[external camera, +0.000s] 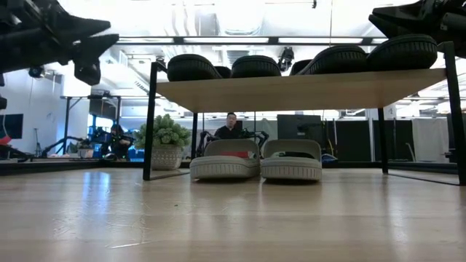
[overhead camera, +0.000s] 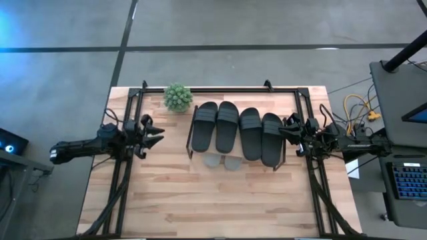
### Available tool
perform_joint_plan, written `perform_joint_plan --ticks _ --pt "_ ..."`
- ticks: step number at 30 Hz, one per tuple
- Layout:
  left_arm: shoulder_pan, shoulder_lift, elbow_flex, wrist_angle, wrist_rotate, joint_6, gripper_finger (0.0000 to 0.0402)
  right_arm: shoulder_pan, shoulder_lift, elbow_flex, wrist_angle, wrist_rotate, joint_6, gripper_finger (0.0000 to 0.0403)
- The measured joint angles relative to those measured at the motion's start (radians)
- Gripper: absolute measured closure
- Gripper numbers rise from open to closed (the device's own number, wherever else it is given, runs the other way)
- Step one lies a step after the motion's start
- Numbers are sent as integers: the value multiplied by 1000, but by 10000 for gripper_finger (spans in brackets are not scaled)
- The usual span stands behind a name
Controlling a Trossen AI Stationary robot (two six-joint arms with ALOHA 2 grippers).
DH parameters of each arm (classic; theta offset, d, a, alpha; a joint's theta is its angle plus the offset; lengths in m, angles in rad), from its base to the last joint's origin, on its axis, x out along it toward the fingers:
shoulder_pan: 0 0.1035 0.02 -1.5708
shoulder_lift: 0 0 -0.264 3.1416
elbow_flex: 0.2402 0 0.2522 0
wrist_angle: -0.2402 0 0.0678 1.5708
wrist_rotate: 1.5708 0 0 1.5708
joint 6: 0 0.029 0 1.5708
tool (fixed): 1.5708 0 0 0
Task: Pick and place slides into the shelf
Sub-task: Return to Home Position
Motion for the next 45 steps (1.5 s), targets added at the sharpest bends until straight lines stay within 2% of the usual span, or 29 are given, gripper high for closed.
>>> perform_joint_plan --ticks 12,19,26,28,32,38,45 --pt "0 18 -1 -120 15 -8 278 0 0 0 0 0 0 364" --pt "0 72 -1 -170 -61 25 278 0 0 0 0 0 0 364" --pt "0 130 -1 -183 -58 57 278 0 0 0 0 0 0 364" --pt "0 132 -1 -164 -23 105 278 0 0 0 0 0 0 364" --pt "0 105 -2 -128 60 225 278 0 0 0 0 0 0 364" --pt "1 -5 -2 -149 61 226 278 0 0 0 0 0 0 364" --pt "1 3 -2 -171 40 145 278 0 0 0 0 0 0 364"
